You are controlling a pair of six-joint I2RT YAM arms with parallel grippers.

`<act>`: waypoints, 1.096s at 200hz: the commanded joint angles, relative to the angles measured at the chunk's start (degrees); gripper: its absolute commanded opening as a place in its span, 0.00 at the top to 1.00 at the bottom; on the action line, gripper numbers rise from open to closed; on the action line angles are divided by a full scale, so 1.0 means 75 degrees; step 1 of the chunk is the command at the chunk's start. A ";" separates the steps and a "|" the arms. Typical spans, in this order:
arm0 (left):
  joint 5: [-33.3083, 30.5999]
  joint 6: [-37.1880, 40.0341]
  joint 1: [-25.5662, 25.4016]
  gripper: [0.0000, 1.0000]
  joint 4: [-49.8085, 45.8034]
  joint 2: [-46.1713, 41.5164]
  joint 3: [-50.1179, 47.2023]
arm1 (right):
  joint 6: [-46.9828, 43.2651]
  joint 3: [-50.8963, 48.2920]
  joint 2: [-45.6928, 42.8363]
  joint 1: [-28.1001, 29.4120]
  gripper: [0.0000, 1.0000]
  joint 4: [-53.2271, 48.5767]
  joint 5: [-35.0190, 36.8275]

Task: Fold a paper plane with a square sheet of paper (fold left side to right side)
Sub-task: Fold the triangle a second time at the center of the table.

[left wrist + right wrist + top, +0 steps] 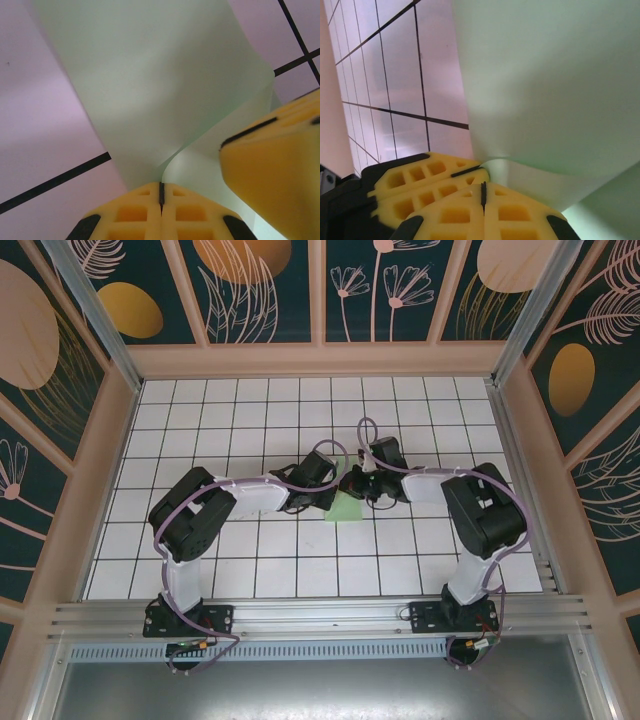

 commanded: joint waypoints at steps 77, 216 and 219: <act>0.0013 0.0096 0.0058 1.00 -0.0286 0.0282 -0.0001 | -0.0502 0.0103 0.0247 0.0091 1.00 -0.0684 0.0659; -0.0465 0.0083 0.0060 0.74 -0.0691 -0.1455 -0.0252 | -0.0434 -0.0276 0.0202 0.0085 1.00 -0.0773 0.0978; -0.0394 0.0084 0.0065 0.74 -0.0658 -0.1535 -0.0301 | -0.0434 -0.0267 0.0208 0.0085 1.00 -0.0776 0.0982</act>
